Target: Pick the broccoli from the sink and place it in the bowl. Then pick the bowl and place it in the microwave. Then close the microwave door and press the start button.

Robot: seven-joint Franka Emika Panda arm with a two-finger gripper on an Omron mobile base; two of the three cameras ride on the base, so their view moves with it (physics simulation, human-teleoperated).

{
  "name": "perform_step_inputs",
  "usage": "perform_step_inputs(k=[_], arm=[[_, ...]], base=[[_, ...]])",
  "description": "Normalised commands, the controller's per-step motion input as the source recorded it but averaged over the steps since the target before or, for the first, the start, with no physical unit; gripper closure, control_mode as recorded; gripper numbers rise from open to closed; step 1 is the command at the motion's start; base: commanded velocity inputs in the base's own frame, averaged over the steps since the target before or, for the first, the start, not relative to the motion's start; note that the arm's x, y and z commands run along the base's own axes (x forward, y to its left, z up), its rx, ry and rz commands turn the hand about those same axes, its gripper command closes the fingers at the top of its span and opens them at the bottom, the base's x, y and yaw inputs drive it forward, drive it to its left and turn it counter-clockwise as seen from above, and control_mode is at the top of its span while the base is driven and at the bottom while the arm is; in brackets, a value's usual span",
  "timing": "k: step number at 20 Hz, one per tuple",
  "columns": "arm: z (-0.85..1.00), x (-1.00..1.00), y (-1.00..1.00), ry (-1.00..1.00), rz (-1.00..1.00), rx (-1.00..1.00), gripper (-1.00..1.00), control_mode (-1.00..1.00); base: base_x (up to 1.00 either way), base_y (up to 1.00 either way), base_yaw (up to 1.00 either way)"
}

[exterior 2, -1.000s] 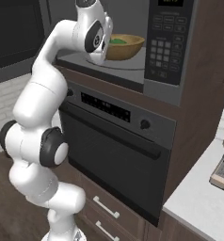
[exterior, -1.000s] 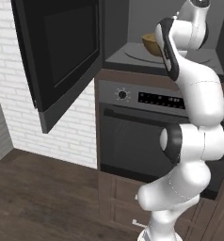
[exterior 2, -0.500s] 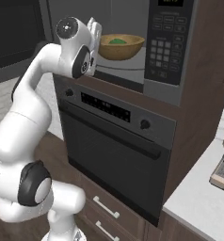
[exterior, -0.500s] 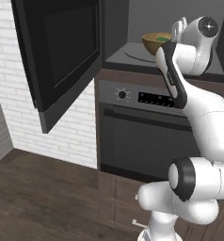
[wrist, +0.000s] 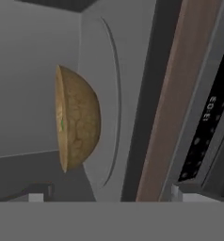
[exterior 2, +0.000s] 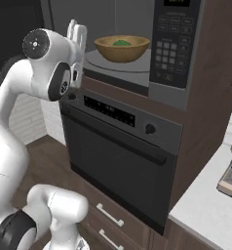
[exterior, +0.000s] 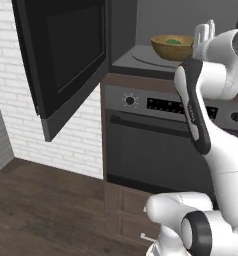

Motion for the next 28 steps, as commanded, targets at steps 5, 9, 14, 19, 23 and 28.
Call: perform_step_inputs(k=[5, 9, 14, 19, 23, 28], arm=[[-0.02, -1.0, 0.43, -0.4, 0.0, 0.0, -1.0, -1.0], [0.0, -1.0, 0.62, -0.46, 0.0, 0.0, -1.0, -1.0], [-0.14, -1.0, 0.58, -0.47, -0.04, 0.0, -1.0, -1.0], [-0.02, -0.82, 0.78, -0.31, -0.07, 0.0, -1.0, -1.0], [0.0, -0.51, 0.96, -0.07, -0.1, 0.0, -1.0, -1.0], [0.0, -0.35, 0.95, 0.02, -0.06, 0.03, -1.0, -1.0]], base=[[0.0, 0.0, 0.0], [0.0, 0.0, 0.0], [0.0, 0.0, 0.0], [0.0, 0.0, 0.0], [0.0, 0.0, 0.0], [0.0, 0.0, 0.0]])
